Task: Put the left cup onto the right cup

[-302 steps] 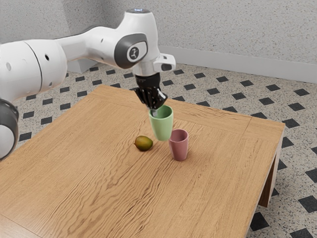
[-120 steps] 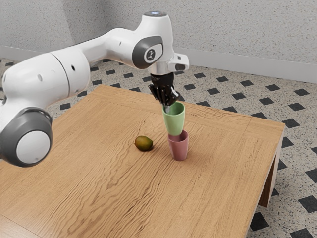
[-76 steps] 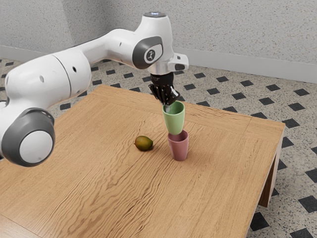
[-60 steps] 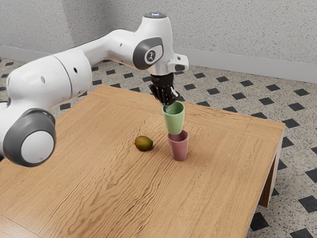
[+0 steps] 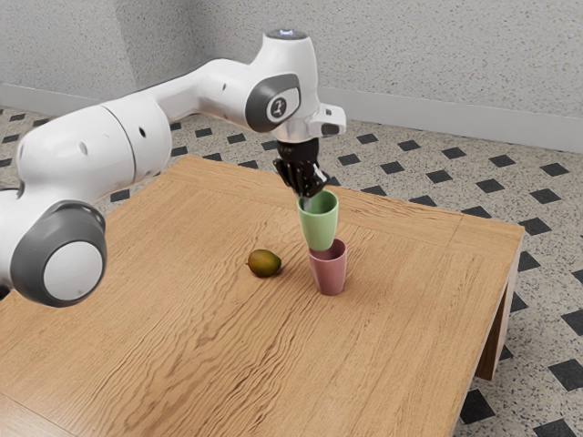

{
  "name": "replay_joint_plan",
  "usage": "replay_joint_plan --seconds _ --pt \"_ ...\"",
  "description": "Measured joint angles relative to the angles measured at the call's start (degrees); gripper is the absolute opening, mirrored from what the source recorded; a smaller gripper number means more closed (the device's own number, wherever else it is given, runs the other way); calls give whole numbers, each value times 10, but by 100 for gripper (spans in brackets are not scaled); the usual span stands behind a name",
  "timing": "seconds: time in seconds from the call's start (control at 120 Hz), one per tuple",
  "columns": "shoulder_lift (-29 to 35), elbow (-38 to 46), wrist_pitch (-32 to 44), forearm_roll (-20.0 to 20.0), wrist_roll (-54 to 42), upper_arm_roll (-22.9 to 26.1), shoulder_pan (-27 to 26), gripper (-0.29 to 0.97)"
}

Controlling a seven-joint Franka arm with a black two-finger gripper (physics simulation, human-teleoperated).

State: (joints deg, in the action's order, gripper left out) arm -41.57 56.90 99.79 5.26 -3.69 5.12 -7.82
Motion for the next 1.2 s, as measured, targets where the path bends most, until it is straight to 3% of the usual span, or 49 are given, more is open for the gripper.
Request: replay_joint_plan --seconds 1.2 --pt "-17 -10 4 0 -1 13 0 -11"
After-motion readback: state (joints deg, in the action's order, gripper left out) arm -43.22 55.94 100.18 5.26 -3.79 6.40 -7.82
